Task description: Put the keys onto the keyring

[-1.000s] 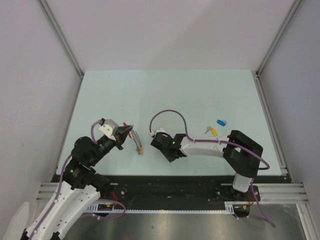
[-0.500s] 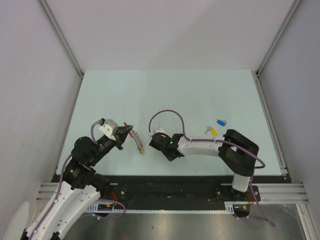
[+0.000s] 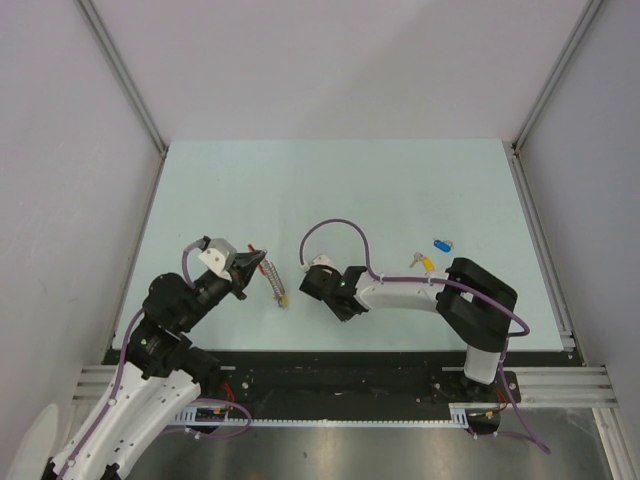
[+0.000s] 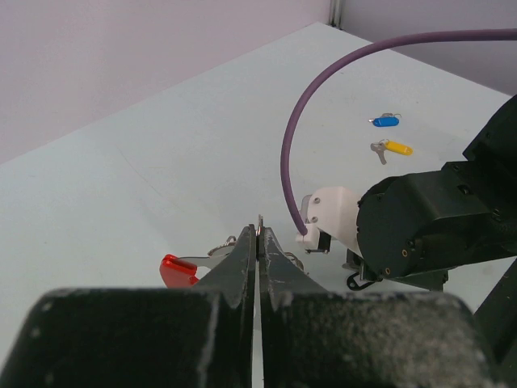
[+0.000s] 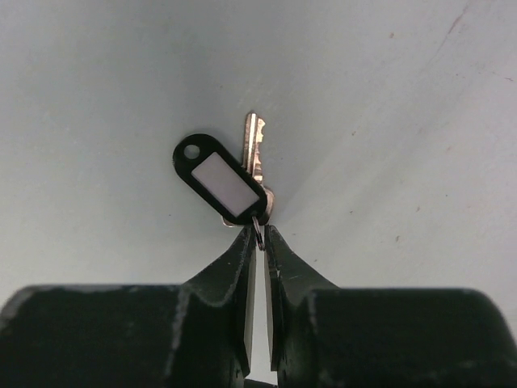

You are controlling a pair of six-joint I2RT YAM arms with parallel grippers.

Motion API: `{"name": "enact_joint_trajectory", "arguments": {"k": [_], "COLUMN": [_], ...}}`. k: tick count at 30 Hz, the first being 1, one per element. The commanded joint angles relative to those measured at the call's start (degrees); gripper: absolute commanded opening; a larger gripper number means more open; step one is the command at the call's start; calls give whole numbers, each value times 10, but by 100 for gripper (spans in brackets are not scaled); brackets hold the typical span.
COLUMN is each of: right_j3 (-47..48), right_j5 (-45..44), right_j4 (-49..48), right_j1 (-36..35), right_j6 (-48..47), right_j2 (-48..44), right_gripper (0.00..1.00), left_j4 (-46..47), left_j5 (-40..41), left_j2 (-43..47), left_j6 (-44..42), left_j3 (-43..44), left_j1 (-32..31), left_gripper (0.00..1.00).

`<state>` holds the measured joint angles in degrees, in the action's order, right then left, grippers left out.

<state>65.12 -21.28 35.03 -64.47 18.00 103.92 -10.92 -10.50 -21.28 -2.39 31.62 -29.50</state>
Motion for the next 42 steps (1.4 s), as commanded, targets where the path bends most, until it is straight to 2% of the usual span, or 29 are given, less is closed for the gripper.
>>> {"name": "enact_joint_trajectory", "arguments": {"k": [1, 9, 15, 22, 23, 27, 28, 34, 38, 42], "right_j3": [17, 17, 17, 17, 17, 17, 17, 10, -10, -53], "right_j5": [-20, -6, 13, 19, 18, 15, 12, 11, 36, 85], "right_j4": [10, 8, 4, 1, 1, 1, 1, -17, -57, -127], "right_j1": [10, 30, 39, 49, 51, 51, 52, 54, 60, 74], "right_j6": [5, -12, -19, -26, -26, -31, -31, -60, -100, -147], "right_j2": [-12, -12, -8, -7, -8, -15, -19, -79, -152, -264], "right_gripper": [10, 7, 13, 13, 13, 0, 0, 0, 0, 0], "left_j4": [27, 27, 25, 26, 25, 25, 24, 24, 30, 41], "left_j5": [0, -2, 0, -2, -2, -1, -3, -12, -25, -58], "left_j2": [-1, -2, -2, -2, -2, -2, -3, -7, -9, -25], "left_j6": [9, 10, 9, 10, 10, 9, 9, 5, 2, -6], "left_j3": [7, 7, 7, 7, 6, 6, 6, 8, 7, 11], "left_j1": [4, 3, 4, 4, 3, 3, 3, 4, 3, 4], "left_gripper": [0, 0, 0, 1, 0, 0, 0, 0, 0, 1]}}
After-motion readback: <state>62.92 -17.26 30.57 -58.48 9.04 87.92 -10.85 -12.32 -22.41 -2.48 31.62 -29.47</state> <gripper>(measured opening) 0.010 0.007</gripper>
